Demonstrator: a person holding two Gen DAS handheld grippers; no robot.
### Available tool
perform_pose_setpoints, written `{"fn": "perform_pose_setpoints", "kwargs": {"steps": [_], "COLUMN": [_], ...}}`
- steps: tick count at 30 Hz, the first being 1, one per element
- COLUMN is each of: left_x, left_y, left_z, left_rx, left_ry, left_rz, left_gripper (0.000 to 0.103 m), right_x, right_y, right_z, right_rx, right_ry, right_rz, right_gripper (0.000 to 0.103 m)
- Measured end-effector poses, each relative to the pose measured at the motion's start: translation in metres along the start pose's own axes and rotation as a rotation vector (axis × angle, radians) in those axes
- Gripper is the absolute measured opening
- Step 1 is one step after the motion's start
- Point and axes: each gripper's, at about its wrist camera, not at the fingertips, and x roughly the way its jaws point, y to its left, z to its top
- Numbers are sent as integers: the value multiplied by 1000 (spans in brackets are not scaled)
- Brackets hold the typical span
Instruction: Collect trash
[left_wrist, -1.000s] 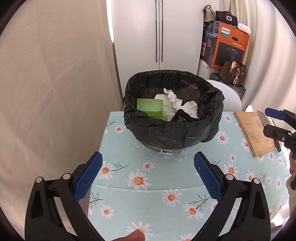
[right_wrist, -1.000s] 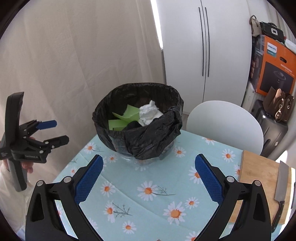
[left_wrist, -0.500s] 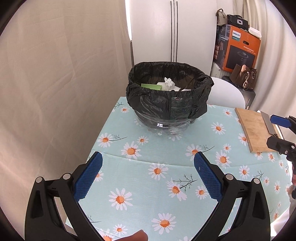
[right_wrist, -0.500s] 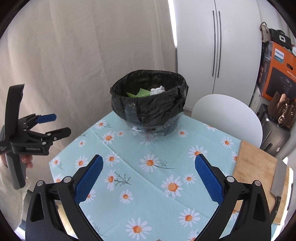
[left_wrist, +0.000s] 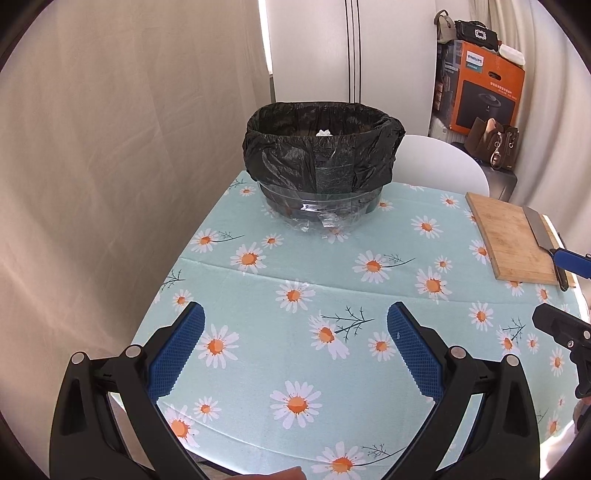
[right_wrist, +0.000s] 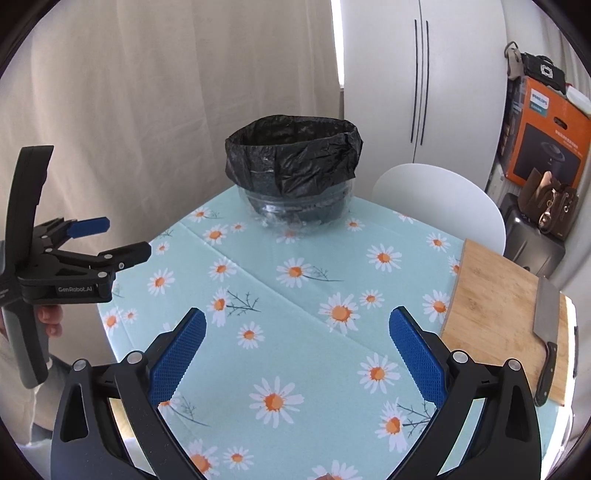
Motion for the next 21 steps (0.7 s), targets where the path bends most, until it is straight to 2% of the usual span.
{"fn": "perform_pose_setpoints", "kwargs": {"steps": [5, 14, 18, 21], "left_x": [-1, -32, -45, -57], "left_y": [-2, -7, -15, -20], "left_z": [-27, -64, -72, -73], "left_rx": [-48, -58, -41, -15], "left_ry": [65, 103, 94, 53], "left_rz": [11, 9, 64, 115], "left_gripper": [97, 97, 97, 97], "right_x": [-8, -29, -30, -29], "right_y": [8, 28, 32, 32], "right_z": [-17, -37, -50, -56], "right_rx": [23, 35, 42, 45], "right_ry": [2, 10, 29, 41], "right_rz": [-21, -27, -8, -3], "right_gripper": [95, 95, 95, 95]}}
